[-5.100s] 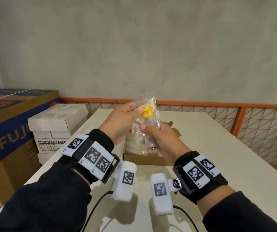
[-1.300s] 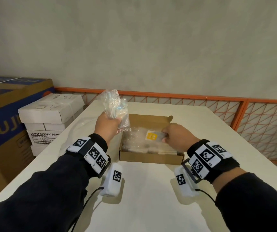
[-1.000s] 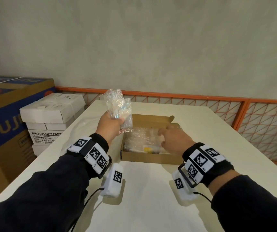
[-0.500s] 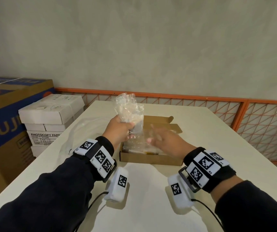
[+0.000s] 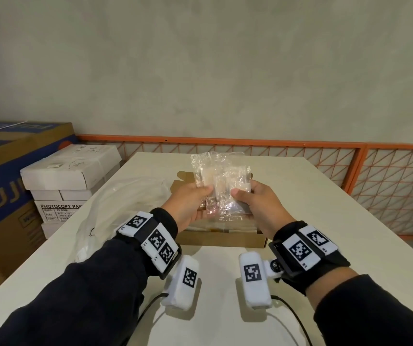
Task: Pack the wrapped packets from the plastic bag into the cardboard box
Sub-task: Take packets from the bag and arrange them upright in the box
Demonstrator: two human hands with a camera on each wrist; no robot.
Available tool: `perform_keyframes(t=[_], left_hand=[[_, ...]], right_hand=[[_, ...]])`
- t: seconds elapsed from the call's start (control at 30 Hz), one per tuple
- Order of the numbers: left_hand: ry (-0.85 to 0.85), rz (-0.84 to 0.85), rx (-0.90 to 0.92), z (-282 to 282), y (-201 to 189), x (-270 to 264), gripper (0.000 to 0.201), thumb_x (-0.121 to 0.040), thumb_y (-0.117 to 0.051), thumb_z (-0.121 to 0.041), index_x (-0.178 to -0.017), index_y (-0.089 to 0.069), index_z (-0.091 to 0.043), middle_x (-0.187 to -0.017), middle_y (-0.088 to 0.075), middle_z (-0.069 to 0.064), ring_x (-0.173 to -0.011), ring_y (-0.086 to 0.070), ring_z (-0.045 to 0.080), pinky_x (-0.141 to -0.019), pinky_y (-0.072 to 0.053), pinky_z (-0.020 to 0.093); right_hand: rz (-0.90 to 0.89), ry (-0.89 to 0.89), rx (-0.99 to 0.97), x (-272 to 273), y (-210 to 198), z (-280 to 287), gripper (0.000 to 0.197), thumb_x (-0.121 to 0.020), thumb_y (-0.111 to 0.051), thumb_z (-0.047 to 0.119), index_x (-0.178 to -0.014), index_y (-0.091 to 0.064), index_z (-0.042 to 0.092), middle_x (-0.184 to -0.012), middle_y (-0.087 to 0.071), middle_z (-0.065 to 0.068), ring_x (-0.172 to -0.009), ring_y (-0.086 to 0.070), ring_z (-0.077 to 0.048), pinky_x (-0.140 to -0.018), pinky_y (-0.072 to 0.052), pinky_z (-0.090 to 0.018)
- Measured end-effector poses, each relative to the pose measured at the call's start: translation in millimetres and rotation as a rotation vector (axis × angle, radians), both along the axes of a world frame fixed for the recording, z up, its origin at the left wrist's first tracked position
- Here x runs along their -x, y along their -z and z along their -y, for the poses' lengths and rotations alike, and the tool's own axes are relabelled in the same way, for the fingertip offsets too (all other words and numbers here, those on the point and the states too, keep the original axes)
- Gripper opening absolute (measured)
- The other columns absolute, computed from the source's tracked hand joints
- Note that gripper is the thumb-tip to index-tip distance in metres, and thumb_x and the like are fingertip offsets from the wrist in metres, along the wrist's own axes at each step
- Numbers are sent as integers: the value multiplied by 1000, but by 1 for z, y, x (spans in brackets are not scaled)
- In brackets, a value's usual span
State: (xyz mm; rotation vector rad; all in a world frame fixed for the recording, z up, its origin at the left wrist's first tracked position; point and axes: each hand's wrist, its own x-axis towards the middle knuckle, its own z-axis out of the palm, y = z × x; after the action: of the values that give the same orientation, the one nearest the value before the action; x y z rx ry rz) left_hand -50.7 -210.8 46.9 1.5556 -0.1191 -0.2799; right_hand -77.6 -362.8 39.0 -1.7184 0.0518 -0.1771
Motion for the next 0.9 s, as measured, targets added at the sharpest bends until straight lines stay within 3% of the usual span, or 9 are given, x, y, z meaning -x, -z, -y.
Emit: perform_keyframes(t=[0.13,0.27,0.33,0.43,0.53,0.63,0.7,0.8,0.9], left_hand=[[-23,21,9,7,2,-4,12,-94,-52,-20,-85,-56,-15,-81,-59,2,-66,-57,11,-54,-49,20],[-59,58,-5,6,3,-11,8,-91,-57,-17,-94,-56,-9,-86,-63,6,-68,-63,13,-57,-52,20],[-102,185,-157,3,4,-18,6,-90,-58,-14,-95,-55,-14,-88,-62,3,-69,-62,13,-69,-54,27],[-108,417,-522,1,0,-28,6,-88,-59,-13,-83,-60,-17,-89,-61,-1,-87,-58,18,-84,-45,32],[-35,479,-743,5,1,-30,16,-92,-53,-14,-97,-68,-15,-99,-62,-2,-92,-54,13,-83,-38,23],[5,514,-867,12,5,-29,22,-94,-50,-13,-107,-68,-13,-111,-66,2,-98,-58,15,-83,-38,20],[31,508,-923,16,9,-31,24,-94,-50,-11,-109,-68,-11,-115,-67,3,-103,-60,17,-83,-39,19],[77,485,-987,17,13,-34,24,-94,-50,-8,-107,-69,-11,-113,-68,5,-96,-61,16,-81,-42,20],[39,503,-940,16,8,-34,26,-95,-47,-10,-113,-66,-11,-116,-66,4,-96,-57,16,-80,-38,20]], right_hand=[[4,45,-27,-2,2,9,31,-91,-57,17,-68,-37,17,-53,-35,5,-50,-34,-12,-58,-36,-27],[30,152,-81,-3,-2,21,33,-90,-57,15,-66,-35,18,-55,-36,4,-49,-33,-12,-59,-38,-29],[49,216,-106,-3,-4,30,32,-90,-56,12,-67,-35,17,-58,-38,2,-52,-35,-13,-64,-40,-31],[91,288,-153,-2,-6,42,28,-90,-54,8,-68,-40,17,-60,-40,1,-51,-35,-12,-60,-38,-27],[116,341,-179,-3,-5,50,29,-90,-53,8,-68,-39,18,-61,-40,2,-53,-36,-12,-59,-38,-25],[123,357,-183,-4,-3,55,28,-91,-53,8,-69,-38,18,-60,-37,2,-53,-33,-12,-59,-37,-25],[130,338,-177,-4,-2,56,27,-91,-52,8,-69,-40,18,-60,-37,2,-53,-33,-12,-59,-36,-25],[138,322,-153,-5,-1,55,26,-90,-53,7,-69,-43,18,-60,-39,2,-52,-34,-12,-58,-37,-25],[144,309,-140,-4,-1,56,25,-90,-53,7,-70,-44,18,-60,-39,3,-50,-34,-11,-55,-37,-22]])
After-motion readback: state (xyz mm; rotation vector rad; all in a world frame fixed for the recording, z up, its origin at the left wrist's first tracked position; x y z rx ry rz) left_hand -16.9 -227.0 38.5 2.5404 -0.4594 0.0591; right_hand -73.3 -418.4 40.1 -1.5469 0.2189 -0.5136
